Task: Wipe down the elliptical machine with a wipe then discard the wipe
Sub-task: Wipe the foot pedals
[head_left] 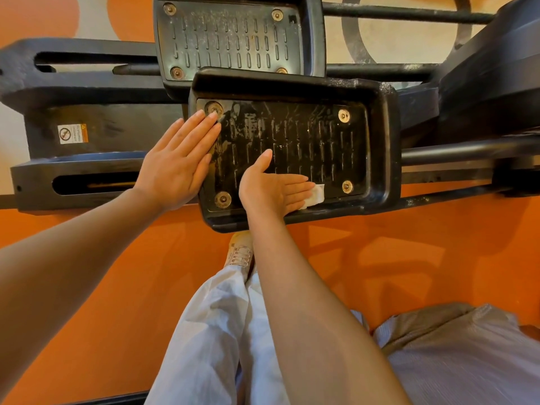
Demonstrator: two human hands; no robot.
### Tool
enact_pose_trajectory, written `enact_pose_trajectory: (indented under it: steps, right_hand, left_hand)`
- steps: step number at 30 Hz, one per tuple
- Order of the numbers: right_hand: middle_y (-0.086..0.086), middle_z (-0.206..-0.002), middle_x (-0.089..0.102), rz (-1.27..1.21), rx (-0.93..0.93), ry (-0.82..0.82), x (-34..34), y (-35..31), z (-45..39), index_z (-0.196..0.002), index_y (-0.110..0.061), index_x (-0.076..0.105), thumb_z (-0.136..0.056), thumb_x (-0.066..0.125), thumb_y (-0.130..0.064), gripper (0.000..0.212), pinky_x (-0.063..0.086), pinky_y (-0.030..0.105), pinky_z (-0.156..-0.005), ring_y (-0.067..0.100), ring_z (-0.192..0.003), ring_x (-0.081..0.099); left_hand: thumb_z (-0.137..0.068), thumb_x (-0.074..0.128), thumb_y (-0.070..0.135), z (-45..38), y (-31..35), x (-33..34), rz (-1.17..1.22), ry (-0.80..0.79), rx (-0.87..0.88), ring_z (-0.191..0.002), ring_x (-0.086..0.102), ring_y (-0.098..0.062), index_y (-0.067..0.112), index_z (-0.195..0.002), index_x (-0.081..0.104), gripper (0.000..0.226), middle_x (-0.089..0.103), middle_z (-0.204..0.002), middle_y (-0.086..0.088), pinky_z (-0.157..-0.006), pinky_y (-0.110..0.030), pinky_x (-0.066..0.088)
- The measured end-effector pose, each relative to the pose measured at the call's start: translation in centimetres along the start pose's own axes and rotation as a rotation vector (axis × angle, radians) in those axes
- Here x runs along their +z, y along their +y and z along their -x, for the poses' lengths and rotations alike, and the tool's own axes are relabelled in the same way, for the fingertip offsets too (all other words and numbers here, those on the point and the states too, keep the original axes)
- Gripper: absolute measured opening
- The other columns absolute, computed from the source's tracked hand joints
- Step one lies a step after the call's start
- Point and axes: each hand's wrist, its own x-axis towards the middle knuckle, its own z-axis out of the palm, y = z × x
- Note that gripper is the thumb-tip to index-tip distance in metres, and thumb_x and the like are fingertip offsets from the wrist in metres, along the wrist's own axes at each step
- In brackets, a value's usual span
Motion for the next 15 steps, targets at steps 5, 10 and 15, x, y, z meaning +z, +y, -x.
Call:
enact_pose_trajectory:
  steps: [5, 10, 15]
  right_hand:
    - [0.018, -0.156, -0.03, -0.069, 0.096, 0.073, -1.7, 0.3, -2.0, -0.148, 0.002, -0.023, -0.1, 0.018, -0.06, 0.089, -0.014, 0.04, -0.118, 0.029, -0.146, -0.024]
    - [0.018, -0.158, -0.026, 0.006, 0.027, 0.072, -2.0, 1.0, -1.8, -0.149, 0.003, -0.02, -0.1, 0.017, -0.06, 0.087, -0.01, 0.041, -0.121, 0.028, -0.147, -0.022]
    - [0.018, -0.159, -0.023, 0.034, 0.019, 0.114, -3.6, 2.0, -3.6, -0.15, 0.003, -0.017, -0.1, 0.019, -0.058, 0.086, -0.008, 0.04, -0.12, 0.029, -0.148, -0.018]
  left_hand:
    - [-0.107, 0.022, 0.032, 0.0, -0.2, 0.0, -0.008, -0.02, 0.01, -0.152, 0.015, -0.025, 0.009, -0.154, 0.029, 0.053, 0.025, -0.161, -0.011, -0.122, -0.05, 0.018]
    - [-0.107, 0.022, 0.032, -0.1, -0.2, 0.1, 0.01, -0.009, 0.005, -0.152, 0.015, -0.025, 0.009, -0.154, 0.03, 0.053, 0.025, -0.161, -0.011, -0.122, -0.05, 0.017]
    - [-0.107, 0.02, 0.033, 0.0, -0.2, -0.2, -0.007, -0.015, 0.016, -0.151, 0.016, -0.026, 0.008, -0.153, 0.03, 0.053, 0.026, -0.16, -0.012, -0.122, -0.051, 0.018]
